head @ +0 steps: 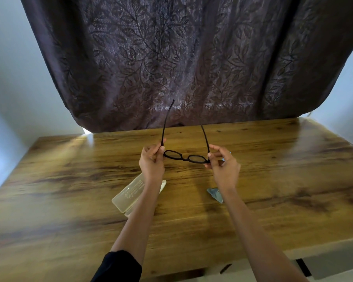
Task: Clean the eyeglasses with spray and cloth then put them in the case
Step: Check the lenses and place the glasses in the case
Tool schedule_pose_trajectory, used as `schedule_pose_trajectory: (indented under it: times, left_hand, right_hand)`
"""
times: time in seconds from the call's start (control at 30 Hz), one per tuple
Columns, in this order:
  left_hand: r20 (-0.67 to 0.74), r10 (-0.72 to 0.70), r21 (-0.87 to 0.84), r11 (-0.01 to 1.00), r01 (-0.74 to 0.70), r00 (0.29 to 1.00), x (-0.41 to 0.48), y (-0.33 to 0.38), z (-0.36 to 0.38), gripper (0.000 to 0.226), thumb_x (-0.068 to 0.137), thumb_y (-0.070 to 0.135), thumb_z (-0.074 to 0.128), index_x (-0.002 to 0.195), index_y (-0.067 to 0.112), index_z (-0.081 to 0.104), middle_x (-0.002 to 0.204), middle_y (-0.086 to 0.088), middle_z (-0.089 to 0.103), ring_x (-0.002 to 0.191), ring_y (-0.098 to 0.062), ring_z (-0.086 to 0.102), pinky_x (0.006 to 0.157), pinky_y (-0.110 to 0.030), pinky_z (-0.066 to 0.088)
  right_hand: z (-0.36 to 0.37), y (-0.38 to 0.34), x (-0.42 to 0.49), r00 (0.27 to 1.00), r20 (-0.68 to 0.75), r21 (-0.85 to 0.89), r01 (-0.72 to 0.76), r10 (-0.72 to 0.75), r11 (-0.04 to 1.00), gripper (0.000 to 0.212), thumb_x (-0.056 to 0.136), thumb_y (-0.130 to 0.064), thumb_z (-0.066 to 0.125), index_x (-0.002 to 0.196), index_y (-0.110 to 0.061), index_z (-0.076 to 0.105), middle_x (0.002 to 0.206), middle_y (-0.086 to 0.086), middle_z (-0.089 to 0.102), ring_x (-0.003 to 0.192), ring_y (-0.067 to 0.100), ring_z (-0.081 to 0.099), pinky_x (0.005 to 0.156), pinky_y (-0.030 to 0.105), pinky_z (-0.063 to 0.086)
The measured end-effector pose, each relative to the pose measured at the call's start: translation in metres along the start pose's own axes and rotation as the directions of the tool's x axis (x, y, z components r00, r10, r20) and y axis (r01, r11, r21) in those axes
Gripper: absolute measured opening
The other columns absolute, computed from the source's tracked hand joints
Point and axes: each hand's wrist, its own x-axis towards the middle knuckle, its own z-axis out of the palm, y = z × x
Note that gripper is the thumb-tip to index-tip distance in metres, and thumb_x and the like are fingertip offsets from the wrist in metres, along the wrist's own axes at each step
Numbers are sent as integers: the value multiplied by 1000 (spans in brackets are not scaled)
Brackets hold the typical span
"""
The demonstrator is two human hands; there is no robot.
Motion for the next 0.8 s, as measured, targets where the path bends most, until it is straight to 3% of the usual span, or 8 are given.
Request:
schedule_pose_trajectory:
  times: [0.07, 0.13, 0.27, 0.33, 0.43, 0.5, 0.67, 0.8]
  left_hand:
    - [-5, -14, 1, 1000, 14, 1000, 0, -1, -1, 28, 89, 11, 56, 116, 15, 64, 90, 8, 49, 76, -2, 52, 77, -22, 54]
    - [-9, -6, 7, 1000, 6, 1000, 0, -2, -2, 27, 89, 11, 56, 115, 15, 64, 90, 9, 50, 78, -3, 53, 81, -30, 55]
    - [-15, 1, 10, 1000, -1, 1000, 1, -4, -2, 27, 88, 10, 58, 115, 14, 64, 90, 9, 51, 80, -6, 53, 85, -37, 54]
    - [-18, 4, 19, 1000, -4, 1000, 2, -3, -1, 29, 88, 10, 58, 116, 13, 63, 93, 6, 53, 79, -5, 53, 84, -32, 54]
    - [-17, 66, 80, 995, -65, 998, 1, 0, -4, 36, 87, 7, 58, 122, 17, 59, 94, 2, 54, 75, -1, 51, 73, -6, 46]
    - [1, 102, 116, 988, -102, 995, 1, -1, -6, 41, 87, 5, 58, 124, 23, 57, 95, 0, 55, 74, -1, 50, 69, 0, 41]
    - [66, 129, 145, 980, -137, 989, 4, -4, -5, 42, 88, 2, 56, 122, 27, 58, 97, -2, 55, 85, -14, 54, 70, -4, 41]
    - [121, 144, 156, 974, -162, 982, 6, -3, -4, 42, 88, -1, 54, 119, 27, 59, 99, 0, 55, 80, -7, 51, 66, -5, 41]
  right_hand:
    - [0, 0, -1, 1000, 29, -29, -10, 11, 1000, 25, 87, -9, 59, 109, -21, 64, 83, -12, 62, 56, -6, 63, 45, 6, 43]
    - [0, 1, -1, 999, 43, -41, -20, 22, 999, 25, 86, -9, 60, 109, -19, 65, 88, -9, 66, 58, -1, 65, 53, 7, 48]
    - [2, 7, -4, 994, 96, -159, 63, -49, 985, 21, 83, -5, 63, 99, -17, 69, 95, 1, 69, 75, 10, 67, 71, 23, 56]
    - [2, 8, -4, 993, 113, -183, 64, -44, 981, 20, 82, -5, 64, 97, -18, 70, 95, 0, 69, 78, 11, 67, 72, 27, 56]
    - [0, 8, -3, 991, 129, -174, 50, -27, 983, 20, 83, -4, 63, 96, -18, 70, 96, -2, 68, 74, 11, 67, 66, 22, 55]
    - [-2, 8, -2, 991, 136, -169, 38, -15, 985, 20, 83, -4, 62, 96, -17, 70, 95, -4, 67, 72, 10, 67, 63, 17, 53]
    - [-4, 8, -1, 990, 134, -144, -18, 37, 989, 18, 85, -5, 61, 97, -15, 71, 92, -6, 67, 67, 4, 66, 63, 9, 51]
    - [-6, 10, 0, 989, 117, -110, -74, 87, 991, 16, 84, -8, 62, 96, -16, 70, 86, -7, 69, 66, 3, 66, 64, 7, 49]
